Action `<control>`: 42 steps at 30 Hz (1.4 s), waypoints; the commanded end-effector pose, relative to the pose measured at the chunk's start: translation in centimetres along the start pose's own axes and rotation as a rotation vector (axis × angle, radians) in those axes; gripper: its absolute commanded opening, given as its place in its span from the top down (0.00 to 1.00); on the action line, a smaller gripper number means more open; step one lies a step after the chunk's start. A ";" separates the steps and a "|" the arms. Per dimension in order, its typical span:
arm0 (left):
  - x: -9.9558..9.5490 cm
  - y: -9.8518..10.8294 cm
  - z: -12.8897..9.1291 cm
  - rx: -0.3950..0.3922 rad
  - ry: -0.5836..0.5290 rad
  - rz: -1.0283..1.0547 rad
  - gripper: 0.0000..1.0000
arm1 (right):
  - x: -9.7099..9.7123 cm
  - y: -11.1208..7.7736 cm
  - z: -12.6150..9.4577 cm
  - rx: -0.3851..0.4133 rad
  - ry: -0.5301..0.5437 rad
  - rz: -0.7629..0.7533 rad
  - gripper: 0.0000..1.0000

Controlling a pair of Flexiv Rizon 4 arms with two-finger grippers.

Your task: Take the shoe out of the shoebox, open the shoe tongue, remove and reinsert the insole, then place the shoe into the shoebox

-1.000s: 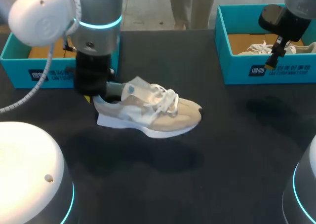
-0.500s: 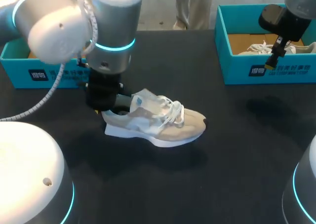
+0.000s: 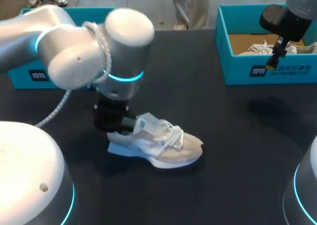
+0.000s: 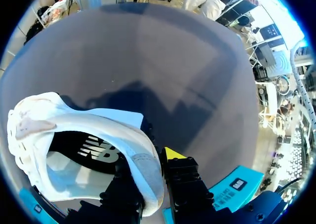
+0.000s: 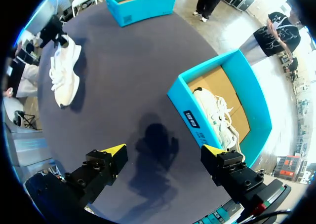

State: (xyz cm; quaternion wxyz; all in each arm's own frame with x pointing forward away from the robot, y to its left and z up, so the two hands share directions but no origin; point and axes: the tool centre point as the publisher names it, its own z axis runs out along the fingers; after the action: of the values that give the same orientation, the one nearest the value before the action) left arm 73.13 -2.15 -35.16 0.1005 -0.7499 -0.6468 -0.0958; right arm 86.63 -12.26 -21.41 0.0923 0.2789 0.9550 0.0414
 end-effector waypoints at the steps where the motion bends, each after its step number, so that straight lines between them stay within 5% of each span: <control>1: -1.4 0.6 1.4 0.011 0.024 -0.005 1.00 | 0.0 0.0 0.0 0.000 0.000 0.000 0.00; 14: -1.8 0.6 3.2 0.044 0.034 -0.007 1.00 | 0.0 0.0 0.0 0.000 0.000 0.000 0.00; 15: -1.8 0.5 3.3 0.045 0.035 -0.005 0.92 | 0.0 0.0 0.0 0.000 0.000 0.000 0.00; 17: -1.8 0.4 3.3 0.045 0.026 0.009 0.33 | 0.0 0.0 0.0 0.000 0.000 0.000 0.00; 20: -1.7 0.2 3.0 0.051 0.015 0.012 0.20 | 0.0 0.0 0.0 0.000 0.000 0.000 0.00; 21: -1.7 0.2 2.9 0.058 0.014 0.004 0.02 | 0.0 0.0 0.0 0.000 0.000 0.000 0.00; 33: -0.6 -0.2 -1.4 0.048 -0.090 -0.052 0.00 | 0.0 0.0 0.0 0.000 0.000 0.000 0.00; 42: 2.9 -0.8 -4.8 0.056 -0.240 -0.181 0.00 | 0.0 0.0 0.0 0.000 0.000 0.000 0.00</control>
State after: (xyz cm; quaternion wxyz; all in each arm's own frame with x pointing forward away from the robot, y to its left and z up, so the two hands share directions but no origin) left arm 73.45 -3.63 -31.53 0.0766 -0.6938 -0.7154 -0.0298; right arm 86.62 -12.25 -21.41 0.0923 0.2788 0.9550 0.0414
